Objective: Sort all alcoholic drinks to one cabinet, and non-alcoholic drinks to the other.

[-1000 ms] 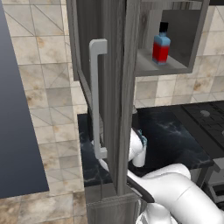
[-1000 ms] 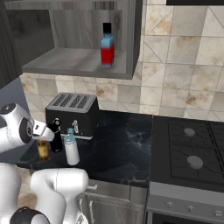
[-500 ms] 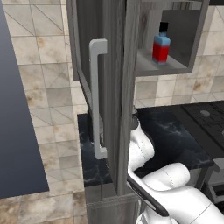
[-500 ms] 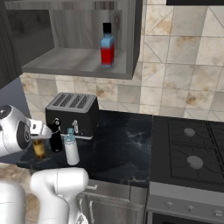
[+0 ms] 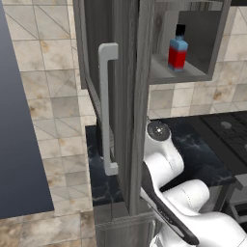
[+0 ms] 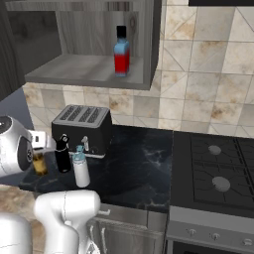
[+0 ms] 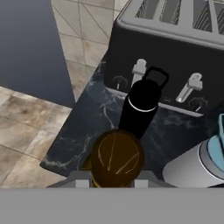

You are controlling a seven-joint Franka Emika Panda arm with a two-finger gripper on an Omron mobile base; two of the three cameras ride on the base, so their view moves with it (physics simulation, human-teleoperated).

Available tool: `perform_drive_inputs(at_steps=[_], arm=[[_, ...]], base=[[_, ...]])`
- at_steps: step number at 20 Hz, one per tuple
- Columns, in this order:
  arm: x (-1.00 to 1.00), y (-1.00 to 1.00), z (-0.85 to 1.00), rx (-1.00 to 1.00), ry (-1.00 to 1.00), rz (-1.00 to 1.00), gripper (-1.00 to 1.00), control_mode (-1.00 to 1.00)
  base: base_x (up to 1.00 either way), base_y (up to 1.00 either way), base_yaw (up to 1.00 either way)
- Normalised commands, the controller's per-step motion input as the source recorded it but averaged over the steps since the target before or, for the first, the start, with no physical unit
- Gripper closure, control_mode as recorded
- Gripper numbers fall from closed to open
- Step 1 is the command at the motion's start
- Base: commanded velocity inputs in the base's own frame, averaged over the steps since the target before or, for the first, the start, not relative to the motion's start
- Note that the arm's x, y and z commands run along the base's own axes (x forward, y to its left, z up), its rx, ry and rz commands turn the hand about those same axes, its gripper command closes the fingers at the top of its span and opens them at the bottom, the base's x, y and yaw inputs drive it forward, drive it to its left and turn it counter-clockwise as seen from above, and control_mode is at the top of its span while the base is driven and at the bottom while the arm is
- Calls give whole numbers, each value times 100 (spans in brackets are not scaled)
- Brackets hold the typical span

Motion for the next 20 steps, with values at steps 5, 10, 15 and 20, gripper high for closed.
perform_drive_inputs(at_steps=[5,10,15,20], arm=[[-12,-7,50,0,0,7,100,-100],[-6,-9,49,0,0,1,100,-100],[-13,-10,51,0,0,0,100,-100],[-20,-11,51,0,0,0,100,-100]], base=[[0,0,0],[0,0,0],[0,0,0],[0,0,0]])
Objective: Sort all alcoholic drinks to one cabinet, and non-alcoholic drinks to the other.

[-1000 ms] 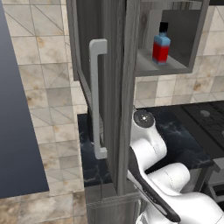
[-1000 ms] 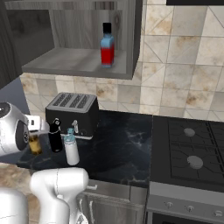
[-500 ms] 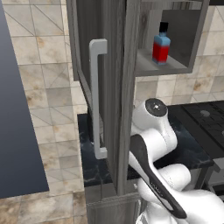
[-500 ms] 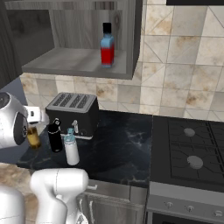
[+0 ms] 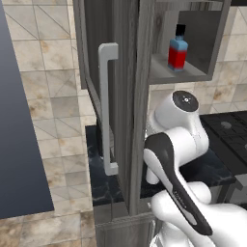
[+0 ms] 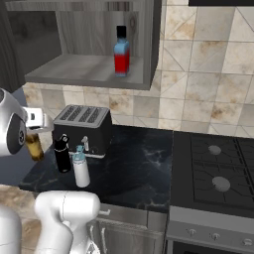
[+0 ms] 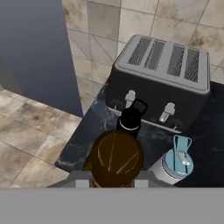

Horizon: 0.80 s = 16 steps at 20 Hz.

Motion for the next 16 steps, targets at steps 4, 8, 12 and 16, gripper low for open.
perform_drive_inputs(at_steps=[4,8,12,16], arm=[[-24,-13,50,0,0,0,100,-100],[-24,-14,49,0,0,0,100,-100],[-27,-17,50,0,0,0,100,-100],[-27,-17,50,0,-1,0,100,-100]], base=[[0,0,0],[0,0,0],[0,0,0],[0,0,0]])
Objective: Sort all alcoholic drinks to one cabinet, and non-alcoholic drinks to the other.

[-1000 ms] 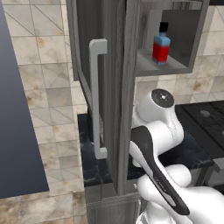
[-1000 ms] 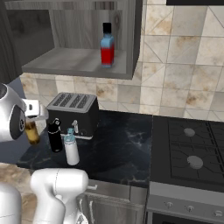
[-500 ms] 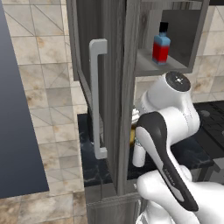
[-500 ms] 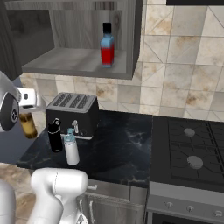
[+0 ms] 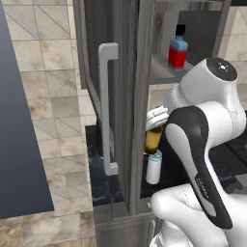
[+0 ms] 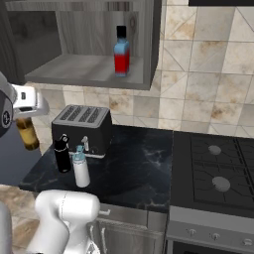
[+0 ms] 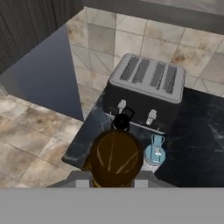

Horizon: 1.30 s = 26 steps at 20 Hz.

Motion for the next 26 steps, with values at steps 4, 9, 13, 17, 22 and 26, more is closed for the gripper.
perform_drive_inputs(at_steps=[4,9,13,17,22,26], arm=[[-27,-16,46,0,-2,-1,100,-100],[-25,-15,42,0,-3,-1,100,-100],[-23,-14,40,0,-5,-2,100,-100],[-14,-15,37,0,-5,-3,100,-100],[-6,-16,33,0,-4,-3,100,-100],[-1,-17,32,0,-3,-3,100,-100]], base=[[0,0,0],[0,0,0],[0,0,0],[0,0,0],[0,0,0],[0,0,0]])
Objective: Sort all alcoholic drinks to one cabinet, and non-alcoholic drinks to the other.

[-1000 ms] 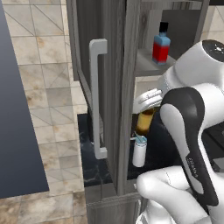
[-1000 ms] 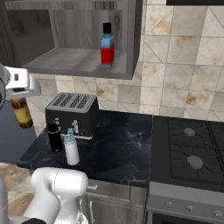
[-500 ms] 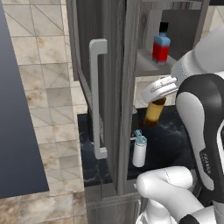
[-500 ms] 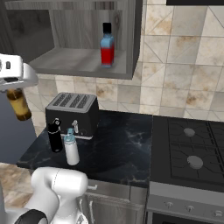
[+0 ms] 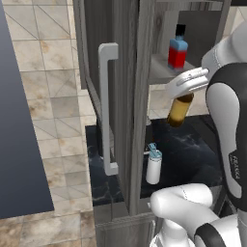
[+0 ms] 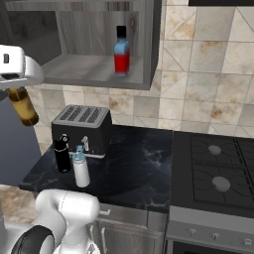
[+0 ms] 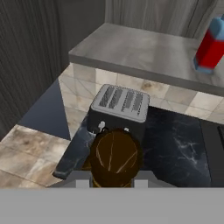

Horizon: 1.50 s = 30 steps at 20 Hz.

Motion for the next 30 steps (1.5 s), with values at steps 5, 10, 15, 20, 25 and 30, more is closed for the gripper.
perform_drive_inputs(at_steps=[5,10,15,20,25,30], arm=[[0,-16,31,0,-4,-4,100,-100],[0,-13,23,-2,-8,-3,100,-100],[7,-9,7,-3,-11,-2,100,-100],[14,-8,0,-3,-12,-1,100,-100],[17,-3,0,-2,-9,-1,100,-100],[21,0,0,0,-5,0,100,-100]], base=[[0,0,0],[0,0,0],[0,0,0],[0,0,0],[0,0,0],[0,0,0]])
